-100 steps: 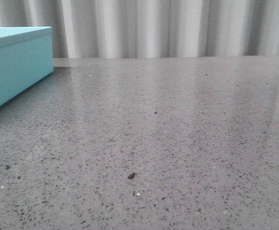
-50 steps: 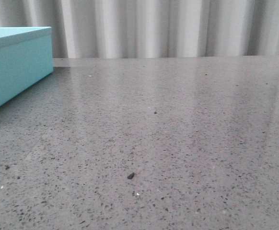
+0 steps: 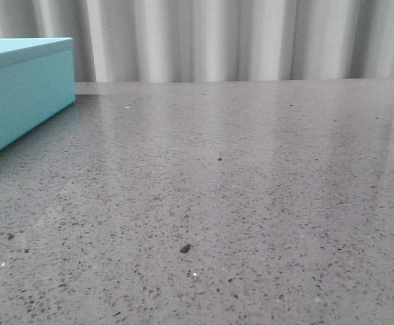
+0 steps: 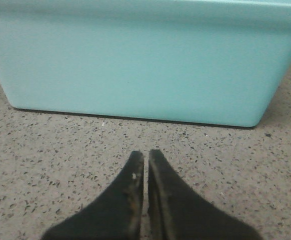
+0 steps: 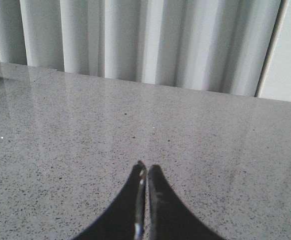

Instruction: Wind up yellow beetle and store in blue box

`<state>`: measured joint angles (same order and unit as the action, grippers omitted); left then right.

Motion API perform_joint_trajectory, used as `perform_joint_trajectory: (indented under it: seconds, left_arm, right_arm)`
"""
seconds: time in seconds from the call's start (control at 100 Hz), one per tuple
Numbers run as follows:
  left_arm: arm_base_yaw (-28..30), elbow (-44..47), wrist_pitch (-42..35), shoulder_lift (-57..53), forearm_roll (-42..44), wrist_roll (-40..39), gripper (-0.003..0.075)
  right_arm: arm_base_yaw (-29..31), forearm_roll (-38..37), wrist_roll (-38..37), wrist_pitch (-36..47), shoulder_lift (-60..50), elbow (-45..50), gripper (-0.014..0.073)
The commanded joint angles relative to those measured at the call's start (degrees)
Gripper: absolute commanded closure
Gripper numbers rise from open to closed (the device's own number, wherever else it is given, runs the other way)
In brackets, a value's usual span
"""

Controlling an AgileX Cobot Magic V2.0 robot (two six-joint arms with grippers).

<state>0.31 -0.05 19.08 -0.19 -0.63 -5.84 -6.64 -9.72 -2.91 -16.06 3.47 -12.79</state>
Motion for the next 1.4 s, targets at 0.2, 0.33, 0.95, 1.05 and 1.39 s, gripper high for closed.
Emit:
perform_joint_trajectory:
  seconds: [0.2, 0.33, 0.95, 1.05, 1.39]
  left_arm:
    - [-0.03, 1.46, -2.32, -1.83, -0.62, -0.61, 0.0741]
    - [-0.03, 1.46, -2.32, -1.83, -0.62, -0.61, 0.0741]
    - [-0.03, 1.46, -2.32, -1.83, -0.62, -0.61, 0.0741]
    - [-0.03, 1.46, -2.32, -1.83, -0.62, -0.61, 0.0741]
    - [-0.03, 1.46, -2.32, -1.83, -0.62, -0.61, 0.0741]
  right_arm:
    - [-0.09, -0.82, 0.37, 4.55, 0.76, -1.58, 0.0635]
    - [-0.09, -0.82, 0.37, 4.55, 0.76, -1.58, 0.0635]
    - [1.35, -0.82, 0.37, 11.19, 0.66, 2.47, 0.0635]
    - [3.91, 0.01, 0.37, 19.02, 0.66, 5.71, 0.0635]
    - [11.86, 0.77, -2.72, 27.84, 0.52, 14.45, 0.0635]
